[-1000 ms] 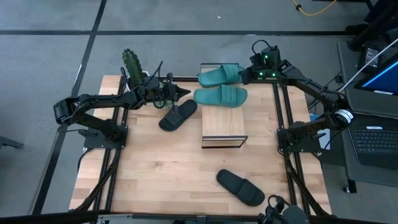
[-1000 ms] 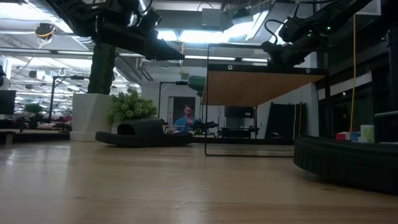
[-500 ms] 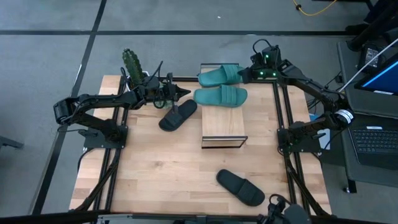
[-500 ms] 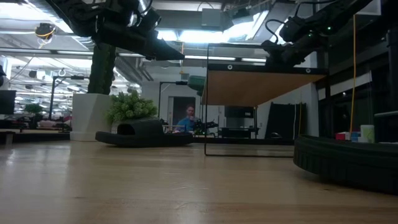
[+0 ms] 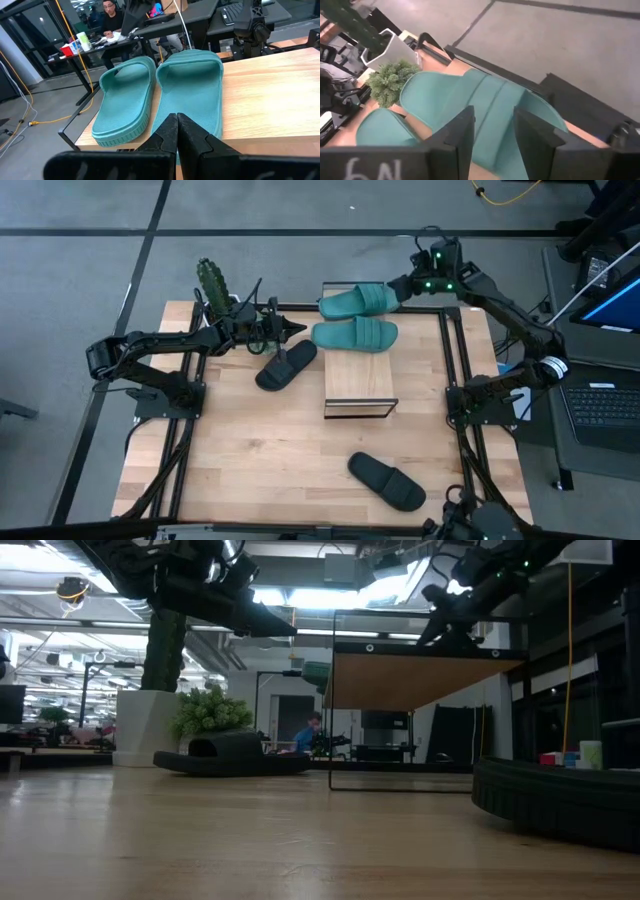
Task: Pick and place slides into the shelf
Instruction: Adjust the green slides on the shelf
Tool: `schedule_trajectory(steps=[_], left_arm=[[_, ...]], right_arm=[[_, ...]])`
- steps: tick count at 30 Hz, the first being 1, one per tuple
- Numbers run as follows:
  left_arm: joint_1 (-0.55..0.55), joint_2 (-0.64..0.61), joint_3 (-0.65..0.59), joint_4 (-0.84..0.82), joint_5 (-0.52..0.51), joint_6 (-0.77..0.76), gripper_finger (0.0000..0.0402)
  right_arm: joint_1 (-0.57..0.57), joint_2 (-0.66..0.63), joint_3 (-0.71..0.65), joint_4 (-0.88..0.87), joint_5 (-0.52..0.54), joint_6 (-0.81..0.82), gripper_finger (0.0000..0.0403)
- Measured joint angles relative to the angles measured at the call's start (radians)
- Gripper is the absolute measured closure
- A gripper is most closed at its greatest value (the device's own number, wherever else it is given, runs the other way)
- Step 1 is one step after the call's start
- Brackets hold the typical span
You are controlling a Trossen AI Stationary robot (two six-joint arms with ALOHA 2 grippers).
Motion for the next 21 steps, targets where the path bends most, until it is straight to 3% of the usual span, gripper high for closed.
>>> schedule_trajectory(steps=[7,13,18,21], left_arm=[[0.0,0.0,0.0,0.0,0.0,0.0,0.0401],[0.0,0.0,0.0,0.001,0.0,-0.002,0.0401],[0.0,0.0,0.0,0.0,0.0,-0.008,0.0401],[0.0,0.0,0.0,0.0,0.0,-0.008,0.0401]], right_arm=[[-0.02,0.034,0.114,-0.126,0.005,-0.027,0.0265],[-0.025,0.176,0.22,-0.206,0.009,-0.09,0.0265],[-0.068,0.265,0.3,-0.24,-0.17,-0.102,0.0265],[-0.077,0.289,0.306,-0.264,-0.195,-0.104,0.0265]])
